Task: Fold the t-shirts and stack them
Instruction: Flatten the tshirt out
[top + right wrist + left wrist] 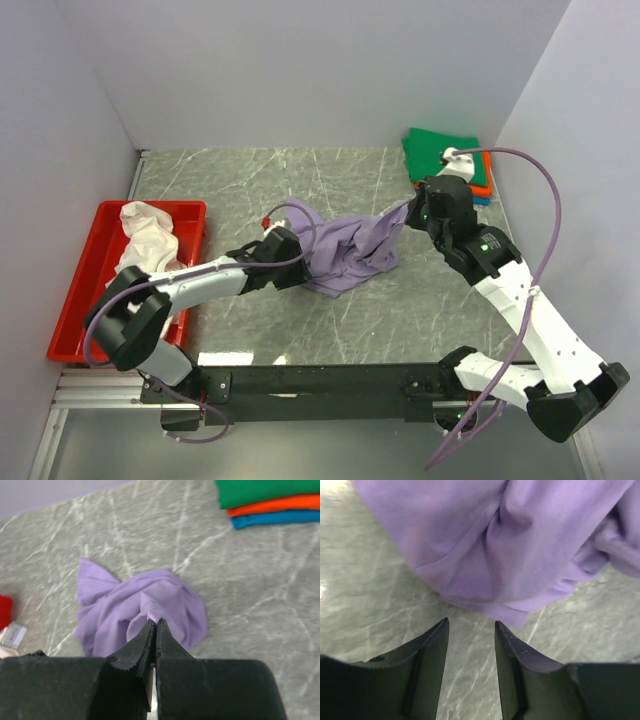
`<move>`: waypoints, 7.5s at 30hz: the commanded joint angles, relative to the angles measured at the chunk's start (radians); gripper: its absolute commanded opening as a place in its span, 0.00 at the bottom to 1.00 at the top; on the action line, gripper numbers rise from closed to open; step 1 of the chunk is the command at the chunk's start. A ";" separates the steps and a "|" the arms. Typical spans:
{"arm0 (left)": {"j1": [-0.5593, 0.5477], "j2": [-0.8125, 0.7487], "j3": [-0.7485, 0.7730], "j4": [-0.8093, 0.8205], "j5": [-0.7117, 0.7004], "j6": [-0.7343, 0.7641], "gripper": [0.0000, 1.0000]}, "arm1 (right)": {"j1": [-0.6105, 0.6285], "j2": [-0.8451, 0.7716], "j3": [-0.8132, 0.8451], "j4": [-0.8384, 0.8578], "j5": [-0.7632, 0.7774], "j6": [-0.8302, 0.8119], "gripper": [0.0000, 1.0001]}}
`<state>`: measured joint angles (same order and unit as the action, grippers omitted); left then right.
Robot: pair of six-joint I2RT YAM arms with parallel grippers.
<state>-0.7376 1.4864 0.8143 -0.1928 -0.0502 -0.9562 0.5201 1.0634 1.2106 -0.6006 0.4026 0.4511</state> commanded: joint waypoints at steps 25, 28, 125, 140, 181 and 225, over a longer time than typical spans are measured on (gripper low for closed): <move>-0.109 0.259 0.183 -0.160 -0.329 -0.003 0.04 | -0.178 -0.108 0.001 -0.021 -0.079 -0.046 0.00; -0.108 0.189 0.184 -0.210 -0.350 0.002 0.01 | -0.201 -0.102 0.010 -0.021 -0.085 -0.046 0.00; 0.400 0.397 0.767 -0.364 -0.040 0.336 0.46 | -0.516 0.162 -0.364 0.357 -0.596 0.141 0.00; 0.371 0.425 0.715 -0.364 -0.082 0.318 0.33 | -0.514 0.170 -0.398 0.372 -0.604 0.135 0.00; 0.351 -0.027 0.562 -0.514 -0.232 0.401 0.00 | -0.554 0.080 -0.286 0.273 -0.662 0.204 0.00; 0.440 -0.324 0.921 -0.257 -0.472 0.389 0.00 | -0.956 0.076 0.428 0.455 -1.082 0.758 0.00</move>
<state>-0.3161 1.0824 1.7500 -0.6167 -0.5667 -0.5865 -0.4366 1.0588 1.6535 -0.3565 -0.6811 1.1496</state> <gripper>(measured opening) 0.014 0.022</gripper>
